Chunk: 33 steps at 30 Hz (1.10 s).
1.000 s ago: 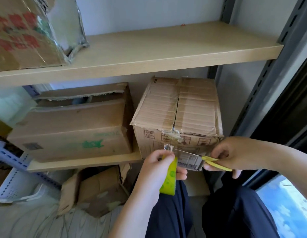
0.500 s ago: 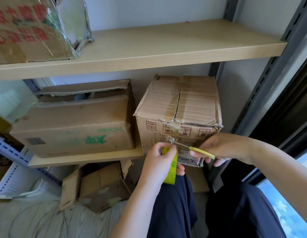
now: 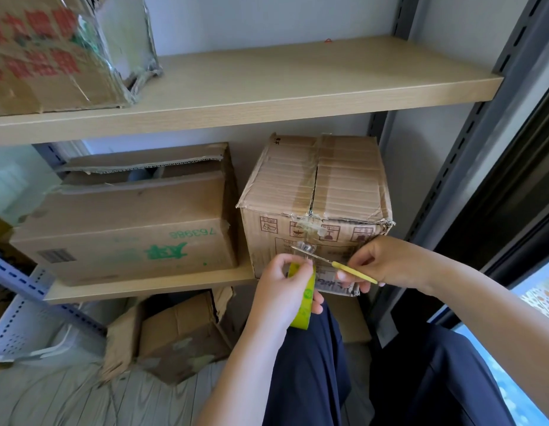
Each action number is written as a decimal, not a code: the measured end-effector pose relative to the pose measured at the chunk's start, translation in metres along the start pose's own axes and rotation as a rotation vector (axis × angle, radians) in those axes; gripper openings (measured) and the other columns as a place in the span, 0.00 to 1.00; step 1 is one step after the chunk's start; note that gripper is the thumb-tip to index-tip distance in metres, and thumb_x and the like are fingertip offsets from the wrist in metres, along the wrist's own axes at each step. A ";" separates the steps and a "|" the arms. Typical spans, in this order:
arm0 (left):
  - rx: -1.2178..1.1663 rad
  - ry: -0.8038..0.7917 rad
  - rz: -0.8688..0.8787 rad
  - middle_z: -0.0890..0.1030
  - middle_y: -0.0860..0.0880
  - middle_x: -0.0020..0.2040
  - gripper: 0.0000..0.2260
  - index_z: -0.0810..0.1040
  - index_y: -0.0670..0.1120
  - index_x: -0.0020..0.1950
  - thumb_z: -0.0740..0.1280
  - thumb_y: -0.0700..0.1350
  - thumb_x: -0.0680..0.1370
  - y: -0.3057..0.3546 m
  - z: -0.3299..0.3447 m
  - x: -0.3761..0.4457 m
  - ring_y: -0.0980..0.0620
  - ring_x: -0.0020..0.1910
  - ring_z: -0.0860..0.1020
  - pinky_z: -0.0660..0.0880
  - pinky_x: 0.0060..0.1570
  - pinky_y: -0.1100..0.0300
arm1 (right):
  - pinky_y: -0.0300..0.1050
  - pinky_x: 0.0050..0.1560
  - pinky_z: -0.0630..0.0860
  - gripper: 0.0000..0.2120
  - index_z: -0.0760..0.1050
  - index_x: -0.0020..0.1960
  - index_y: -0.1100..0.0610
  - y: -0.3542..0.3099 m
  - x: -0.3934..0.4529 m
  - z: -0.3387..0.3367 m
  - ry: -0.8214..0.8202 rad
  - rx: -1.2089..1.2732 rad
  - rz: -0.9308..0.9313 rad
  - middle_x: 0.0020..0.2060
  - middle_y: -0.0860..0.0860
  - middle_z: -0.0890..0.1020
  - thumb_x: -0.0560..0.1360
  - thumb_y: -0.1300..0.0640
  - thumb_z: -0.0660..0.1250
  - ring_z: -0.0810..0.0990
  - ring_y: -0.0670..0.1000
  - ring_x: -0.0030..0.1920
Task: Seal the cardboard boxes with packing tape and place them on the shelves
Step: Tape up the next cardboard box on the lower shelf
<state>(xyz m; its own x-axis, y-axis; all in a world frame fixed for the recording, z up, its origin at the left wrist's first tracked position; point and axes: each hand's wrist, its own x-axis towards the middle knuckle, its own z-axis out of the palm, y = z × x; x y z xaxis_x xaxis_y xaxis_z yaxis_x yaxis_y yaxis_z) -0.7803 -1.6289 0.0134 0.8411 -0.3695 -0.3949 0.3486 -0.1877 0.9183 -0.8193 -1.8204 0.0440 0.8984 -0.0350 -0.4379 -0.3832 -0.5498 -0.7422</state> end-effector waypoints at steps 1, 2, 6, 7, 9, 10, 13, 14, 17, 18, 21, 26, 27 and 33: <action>-0.011 0.000 -0.006 0.82 0.44 0.31 0.06 0.75 0.45 0.55 0.66 0.47 0.81 0.000 0.000 -0.001 0.48 0.26 0.79 0.76 0.30 0.59 | 0.36 0.38 0.70 0.21 0.86 0.40 0.51 0.002 0.001 0.000 0.006 0.003 -0.008 0.33 0.50 0.84 0.63 0.34 0.71 0.76 0.41 0.33; -0.022 -0.001 -0.011 0.82 0.44 0.31 0.06 0.75 0.45 0.55 0.66 0.46 0.81 -0.001 -0.001 -0.003 0.48 0.26 0.79 0.76 0.30 0.59 | 0.36 0.38 0.71 0.21 0.86 0.39 0.51 0.002 0.001 0.000 0.009 -0.001 -0.011 0.35 0.51 0.85 0.63 0.34 0.71 0.77 0.42 0.34; -0.055 0.016 -0.002 0.83 0.44 0.32 0.05 0.76 0.44 0.54 0.66 0.44 0.81 -0.001 -0.009 -0.012 0.48 0.27 0.79 0.76 0.32 0.59 | 0.33 0.38 0.73 0.12 0.86 0.44 0.49 0.004 -0.002 0.003 -0.056 -0.092 -0.031 0.32 0.47 0.83 0.72 0.41 0.72 0.76 0.43 0.34; -0.060 0.023 0.001 0.83 0.44 0.32 0.05 0.76 0.43 0.54 0.66 0.44 0.81 -0.001 -0.012 -0.014 0.48 0.27 0.79 0.76 0.32 0.59 | 0.33 0.39 0.74 0.10 0.86 0.44 0.48 0.005 -0.005 0.005 -0.080 -0.129 -0.032 0.32 0.46 0.83 0.74 0.43 0.71 0.77 0.42 0.35; -0.077 0.038 0.006 0.83 0.44 0.32 0.05 0.77 0.44 0.53 0.66 0.44 0.81 0.002 -0.018 -0.019 0.48 0.28 0.79 0.76 0.34 0.58 | 0.37 0.42 0.76 0.08 0.85 0.43 0.44 0.007 -0.012 0.006 -0.095 -0.249 -0.064 0.34 0.46 0.83 0.77 0.46 0.68 0.77 0.43 0.36; -0.093 0.045 0.012 0.82 0.44 0.32 0.04 0.77 0.44 0.53 0.66 0.44 0.81 0.004 -0.020 -0.021 0.48 0.27 0.79 0.77 0.34 0.57 | 0.42 0.44 0.78 0.09 0.83 0.42 0.44 0.007 -0.015 0.004 -0.074 -0.339 -0.091 0.36 0.47 0.83 0.78 0.46 0.66 0.78 0.44 0.37; -0.139 0.067 0.042 0.81 0.44 0.31 0.05 0.77 0.42 0.54 0.66 0.43 0.81 0.017 -0.027 -0.028 0.49 0.25 0.77 0.77 0.33 0.59 | 0.42 0.50 0.77 0.08 0.80 0.47 0.45 -0.012 -0.030 -0.007 0.075 -0.554 -0.160 0.42 0.45 0.82 0.79 0.44 0.64 0.79 0.43 0.44; -0.151 0.072 0.060 0.81 0.44 0.30 0.06 0.77 0.41 0.55 0.66 0.42 0.81 0.023 -0.028 -0.030 0.50 0.25 0.77 0.77 0.32 0.59 | 0.36 0.47 0.76 0.06 0.79 0.49 0.44 -0.027 -0.037 -0.011 0.159 -0.561 -0.200 0.42 0.43 0.82 0.78 0.44 0.66 0.78 0.39 0.43; -0.216 0.080 0.137 0.80 0.42 0.30 0.07 0.75 0.38 0.56 0.65 0.41 0.81 0.046 -0.030 -0.036 0.49 0.23 0.75 0.75 0.27 0.61 | 0.32 0.39 0.75 0.07 0.77 0.48 0.43 -0.076 -0.059 -0.026 0.420 -0.421 -0.319 0.39 0.41 0.82 0.72 0.45 0.73 0.79 0.36 0.39; -0.245 0.082 0.166 0.80 0.42 0.29 0.07 0.75 0.38 0.57 0.64 0.41 0.82 0.055 -0.030 -0.039 0.49 0.22 0.75 0.74 0.26 0.61 | 0.31 0.38 0.75 0.08 0.77 0.47 0.43 -0.093 -0.064 -0.034 0.524 -0.371 -0.372 0.39 0.41 0.82 0.71 0.46 0.74 0.79 0.38 0.39; -0.315 0.065 0.263 0.80 0.40 0.29 0.07 0.75 0.40 0.57 0.61 0.41 0.83 0.082 -0.032 -0.045 0.47 0.22 0.75 0.74 0.25 0.61 | 0.35 0.40 0.74 0.08 0.80 0.46 0.47 -0.134 -0.060 -0.061 0.881 -0.333 -0.514 0.39 0.41 0.81 0.70 0.48 0.76 0.78 0.42 0.40; -0.314 -0.028 0.355 0.82 0.38 0.33 0.11 0.76 0.43 0.59 0.55 0.37 0.83 0.117 -0.038 -0.050 0.44 0.28 0.79 0.78 0.35 0.55 | 0.48 0.50 0.78 0.09 0.83 0.49 0.55 -0.171 0.001 -0.113 1.031 -0.299 -0.415 0.45 0.52 0.84 0.72 0.51 0.76 0.80 0.51 0.45; -0.293 -0.040 0.366 0.82 0.38 0.34 0.11 0.75 0.44 0.60 0.55 0.37 0.83 0.121 -0.039 -0.051 0.44 0.29 0.80 0.79 0.36 0.55 | 0.45 0.49 0.77 0.08 0.83 0.49 0.55 -0.175 0.012 -0.118 0.979 -0.326 -0.344 0.47 0.53 0.84 0.73 0.51 0.75 0.80 0.51 0.45; -0.257 -0.087 0.416 0.84 0.37 0.38 0.11 0.75 0.45 0.60 0.56 0.37 0.83 0.132 -0.057 -0.052 0.43 0.33 0.82 0.80 0.42 0.51 | 0.36 0.39 0.68 0.07 0.82 0.50 0.53 -0.189 -0.001 -0.069 1.105 -0.410 -0.678 0.43 0.45 0.82 0.78 0.52 0.67 0.77 0.46 0.40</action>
<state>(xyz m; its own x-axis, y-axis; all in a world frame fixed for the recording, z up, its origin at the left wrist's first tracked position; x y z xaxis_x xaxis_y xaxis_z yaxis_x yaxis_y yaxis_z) -0.7542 -1.5828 0.1567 0.8968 -0.4421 0.0156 0.0905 0.2180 0.9717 -0.7324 -1.7738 0.2197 0.6587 -0.1991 0.7256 0.1161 -0.9259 -0.3595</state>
